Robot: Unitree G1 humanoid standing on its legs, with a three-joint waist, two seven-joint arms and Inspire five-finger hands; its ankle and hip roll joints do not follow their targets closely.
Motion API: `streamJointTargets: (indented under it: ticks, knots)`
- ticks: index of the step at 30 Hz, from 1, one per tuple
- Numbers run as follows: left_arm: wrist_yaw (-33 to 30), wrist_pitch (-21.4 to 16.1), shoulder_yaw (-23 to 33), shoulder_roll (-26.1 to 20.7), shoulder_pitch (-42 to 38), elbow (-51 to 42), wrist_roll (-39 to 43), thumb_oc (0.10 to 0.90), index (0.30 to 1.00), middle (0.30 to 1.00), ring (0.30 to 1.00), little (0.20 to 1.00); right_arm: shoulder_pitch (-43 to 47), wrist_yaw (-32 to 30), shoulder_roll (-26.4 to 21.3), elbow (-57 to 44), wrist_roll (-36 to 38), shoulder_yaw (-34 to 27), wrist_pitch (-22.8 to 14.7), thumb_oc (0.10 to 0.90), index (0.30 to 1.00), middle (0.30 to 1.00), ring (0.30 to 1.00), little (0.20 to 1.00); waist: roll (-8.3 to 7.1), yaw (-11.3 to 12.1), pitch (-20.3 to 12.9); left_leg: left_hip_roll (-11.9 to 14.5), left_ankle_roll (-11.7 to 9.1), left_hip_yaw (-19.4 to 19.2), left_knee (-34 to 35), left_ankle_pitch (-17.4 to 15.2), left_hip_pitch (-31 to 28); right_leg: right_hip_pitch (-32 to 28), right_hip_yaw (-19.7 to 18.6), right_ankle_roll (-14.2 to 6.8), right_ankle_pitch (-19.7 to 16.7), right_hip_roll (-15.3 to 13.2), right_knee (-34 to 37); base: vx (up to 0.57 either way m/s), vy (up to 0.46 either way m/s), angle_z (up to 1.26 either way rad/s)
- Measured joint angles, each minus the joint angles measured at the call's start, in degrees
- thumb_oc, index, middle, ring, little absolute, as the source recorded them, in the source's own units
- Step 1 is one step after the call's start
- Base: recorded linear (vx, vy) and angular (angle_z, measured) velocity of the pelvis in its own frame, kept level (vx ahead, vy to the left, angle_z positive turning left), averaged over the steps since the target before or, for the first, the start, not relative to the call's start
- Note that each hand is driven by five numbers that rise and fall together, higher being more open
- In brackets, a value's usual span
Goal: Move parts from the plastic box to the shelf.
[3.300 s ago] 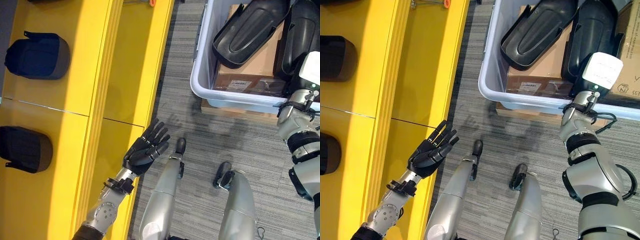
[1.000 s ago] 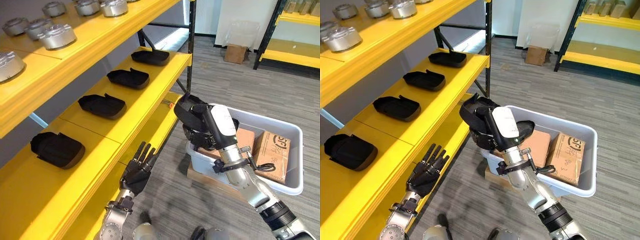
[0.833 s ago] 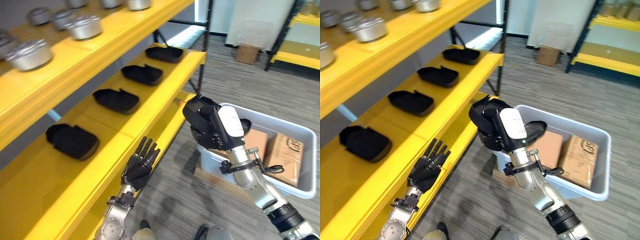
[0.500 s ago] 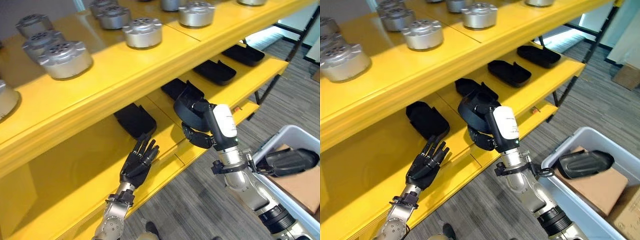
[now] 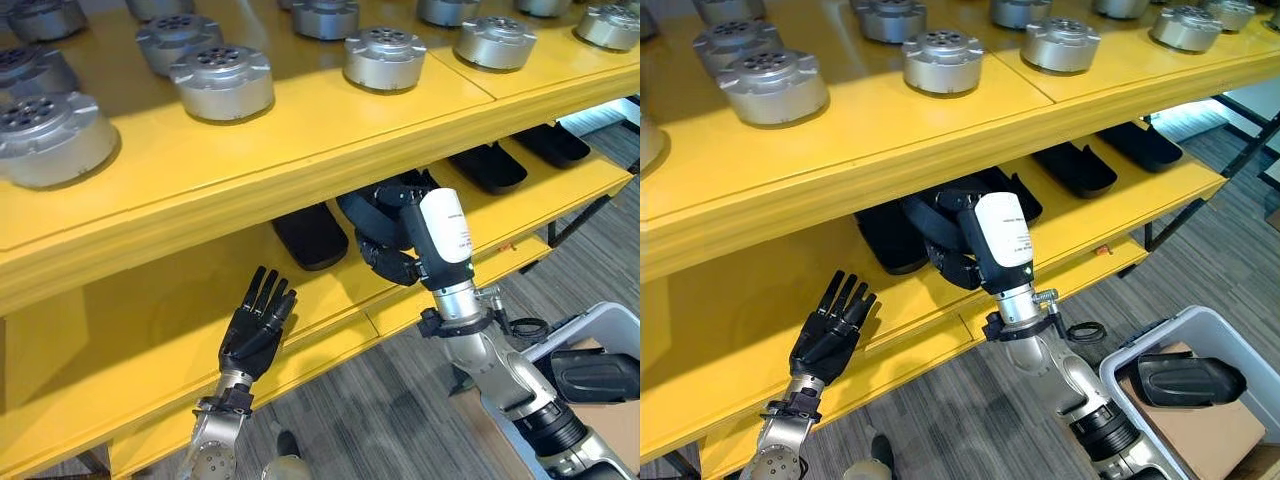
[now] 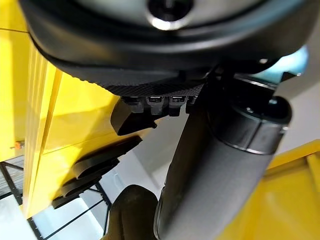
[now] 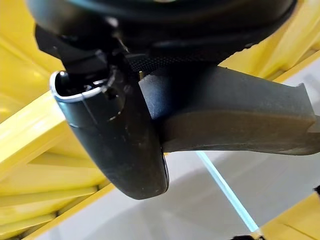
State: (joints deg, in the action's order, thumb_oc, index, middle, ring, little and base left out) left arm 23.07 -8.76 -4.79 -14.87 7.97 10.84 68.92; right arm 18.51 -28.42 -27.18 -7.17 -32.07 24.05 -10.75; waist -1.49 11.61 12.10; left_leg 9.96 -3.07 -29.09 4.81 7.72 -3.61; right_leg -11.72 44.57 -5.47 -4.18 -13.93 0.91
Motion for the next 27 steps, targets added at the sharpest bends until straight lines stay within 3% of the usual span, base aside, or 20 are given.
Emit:
streamJointTargets:
  ticks: [6,15,23,27]
  knots:
    - [0.00,0.00,0.35,0.00,0.19,-0.09,0.26,0.900,1.000,1.000,1.000,1.000,1.30,0.00,0.19,0.00,-5.68,0.42,0.18,0.400,0.300,0.300,0.300,0.300,-0.02,1.68,0.02,-0.18,-0.24,1.28,0.01,0.69,1.78,0.27,0.76,-0.58,-0.06,0.32,1.15,0.02,0.026,0.11]
    - [0.15,-0.01,0.64,0.07,0.96,0.06,0.52,0.900,1.000,1.000,1.000,1.000,4.57,1.89,0.27,0.00,-6.55,4.74,-1.38,0.400,0.300,0.300,0.300,0.300,-0.02,2.91,0.03,-0.35,-0.20,1.90,0.01,1.03,2.75,0.29,1.65,-1.32,-0.53,0.64,2.32,0.04,0.044,0.04]
    - [1.36,-0.01,0.50,0.30,0.85,1.23,0.52,0.900,1.000,1.000,1.000,1.000,7.49,5.91,2.29,0.00,-10.95,9.27,-8.50,0.400,0.300,0.300,0.300,0.300,-0.03,4.53,0.03,-1.59,0.16,3.17,0.01,0.62,3.46,0.03,3.13,-1.30,-0.57,-0.31,2.07,0.10,0.121,0.11]
    - [1.44,0.11,0.60,0.29,0.54,2.18,0.50,0.900,1.000,1.000,1.000,1.000,8.06,7.28,2.42,-0.02,-12.88,11.09,-12.20,0.400,0.300,0.300,0.300,0.300,-0.28,5.84,0.05,-3.53,0.89,4.91,0.01,-0.50,3.49,-0.71,3.59,-1.31,-0.67,-2.41,0.51,0.09,0.179,0.23]
